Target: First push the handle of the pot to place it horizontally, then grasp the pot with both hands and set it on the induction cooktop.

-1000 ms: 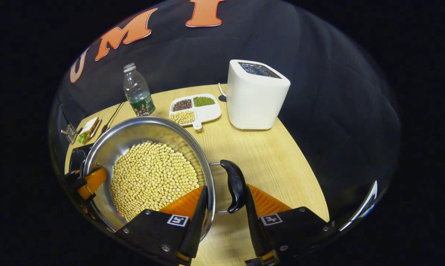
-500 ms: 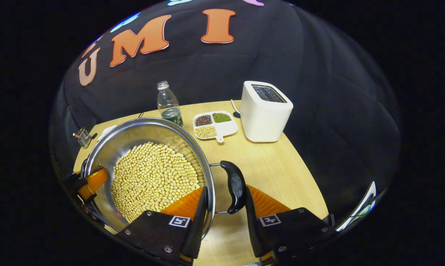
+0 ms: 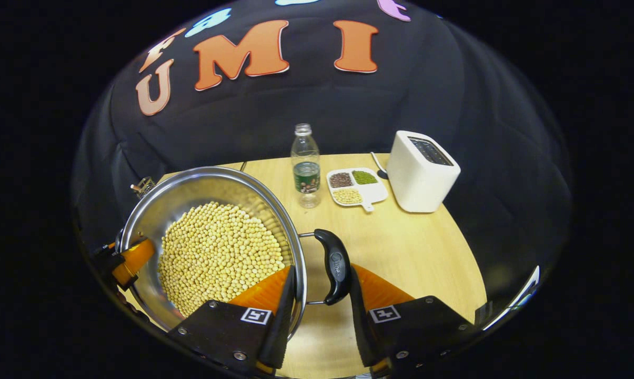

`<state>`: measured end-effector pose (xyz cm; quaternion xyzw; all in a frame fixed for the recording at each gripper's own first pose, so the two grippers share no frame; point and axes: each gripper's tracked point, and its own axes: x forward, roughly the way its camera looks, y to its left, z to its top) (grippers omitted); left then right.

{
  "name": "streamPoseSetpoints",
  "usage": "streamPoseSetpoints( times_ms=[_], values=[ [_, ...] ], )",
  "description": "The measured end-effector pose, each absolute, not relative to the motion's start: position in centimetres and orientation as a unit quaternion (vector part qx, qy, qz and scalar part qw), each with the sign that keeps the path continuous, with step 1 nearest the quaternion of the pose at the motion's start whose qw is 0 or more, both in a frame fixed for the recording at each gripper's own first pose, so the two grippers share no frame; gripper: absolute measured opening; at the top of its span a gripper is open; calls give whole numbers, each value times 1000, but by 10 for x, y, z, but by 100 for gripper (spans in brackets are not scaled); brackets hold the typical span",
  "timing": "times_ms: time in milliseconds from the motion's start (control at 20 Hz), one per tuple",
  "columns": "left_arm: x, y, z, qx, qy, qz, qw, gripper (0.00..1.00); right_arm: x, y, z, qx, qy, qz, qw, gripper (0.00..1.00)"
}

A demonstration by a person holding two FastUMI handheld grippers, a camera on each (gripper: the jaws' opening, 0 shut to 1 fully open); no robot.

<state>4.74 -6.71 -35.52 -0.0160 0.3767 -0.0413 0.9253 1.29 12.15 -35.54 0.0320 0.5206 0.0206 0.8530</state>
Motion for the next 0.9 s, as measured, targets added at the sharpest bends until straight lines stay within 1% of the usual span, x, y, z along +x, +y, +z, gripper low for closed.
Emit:
streamPoseSetpoints(
  times_ms=[250,300,350,400,450,500,550,650,750,800,850,900],
  values=[
    [44,-16,-353,-9,376,-14,926,67,20,168,-356,31,524,49,850,54],
    [44,-8,-352,-8,376,-10,927,64,21,176,-357,32,527,53,848,53],
    [47,1,-354,-8,377,-6,926,67,22,183,-358,32,531,56,845,54],
    [48,8,-355,-9,378,-3,926,63,24,189,-360,31,531,59,845,53],
    [50,14,-357,-9,379,0,925,66,28,195,-360,27,529,62,846,54],
    [52,21,-357,-10,379,2,925,66,32,201,-361,25,527,64,847,53],
    [53,28,-357,-11,379,5,925,63,33,209,-360,24,526,67,847,53],
    [55,41,-363,-11,381,11,924,63,33,221,-363,23,528,73,846,53],
    [57,52,-372,-10,388,16,922,66,36,236,-372,20,533,79,842,53],
    [57,57,-378,-11,392,18,920,66,37,243,-375,18,536,80,840,54],
    [57,62,-383,-13,396,20,918,64,39,249,-379,15,537,83,840,53],
    [59,67,-387,-15,397,23,917,67,40,255,-382,12,537,85,839,53]
  ],
)
